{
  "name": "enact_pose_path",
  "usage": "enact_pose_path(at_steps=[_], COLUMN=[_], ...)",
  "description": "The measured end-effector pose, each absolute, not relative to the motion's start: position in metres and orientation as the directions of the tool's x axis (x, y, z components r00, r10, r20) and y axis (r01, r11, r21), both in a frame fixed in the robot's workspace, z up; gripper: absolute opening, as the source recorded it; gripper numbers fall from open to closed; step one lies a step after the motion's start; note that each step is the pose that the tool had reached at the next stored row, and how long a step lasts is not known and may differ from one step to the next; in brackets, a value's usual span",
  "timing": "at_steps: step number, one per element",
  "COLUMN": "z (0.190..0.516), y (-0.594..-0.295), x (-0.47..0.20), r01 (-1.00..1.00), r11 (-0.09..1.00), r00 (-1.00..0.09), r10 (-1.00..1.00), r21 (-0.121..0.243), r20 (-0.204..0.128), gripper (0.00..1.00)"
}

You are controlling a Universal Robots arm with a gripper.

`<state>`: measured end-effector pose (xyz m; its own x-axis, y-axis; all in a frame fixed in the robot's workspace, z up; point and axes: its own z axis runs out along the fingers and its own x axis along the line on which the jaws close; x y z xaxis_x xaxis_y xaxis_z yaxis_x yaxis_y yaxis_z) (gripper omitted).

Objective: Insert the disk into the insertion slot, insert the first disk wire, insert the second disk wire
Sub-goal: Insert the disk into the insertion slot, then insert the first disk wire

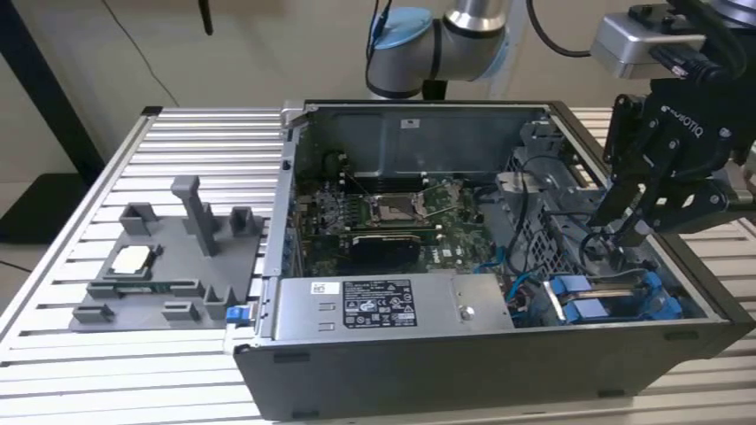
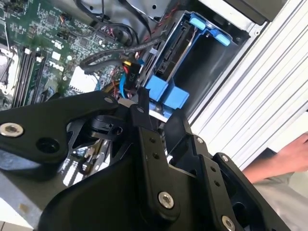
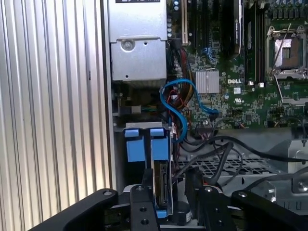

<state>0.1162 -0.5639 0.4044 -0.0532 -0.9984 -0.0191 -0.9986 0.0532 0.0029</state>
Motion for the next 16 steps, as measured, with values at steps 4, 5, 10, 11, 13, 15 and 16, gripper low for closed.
enact_pose_path(at_steps=[4,5,10,11,13,15,16], z=[0.4023,0.4015,0.3994,0.3992,0.3985,0.3977,0.3974], y=[-0.5624,-0.562,-0.561,-0.5608,-0.5606,-0.5603,-0.5603], x=[0.1163,0.1163,0.1176,0.1179,0.1188,0.12,0.1207], r01=[-0.999,-0.999,-0.999,-0.999,-0.999,-0.999,-0.999], r11=[0.053,0.053,0.053,0.052,0.052,0.052,0.052], r00=[-0.053,-0.053,-0.053,-0.053,-0.053,-0.053,-0.053], r10=[-0.998,-0.998,-0.996,-0.996,-0.994,-0.993,-0.993], r21=[0.004,0.004,0.005,0.006,0.007,0.007,0.008], r20=[-0.031,-0.034,-0.067,-0.076,-0.091,-0.101,-0.107], gripper=[0.41,0.41,0.41,0.41,0.41,0.41,0.41])
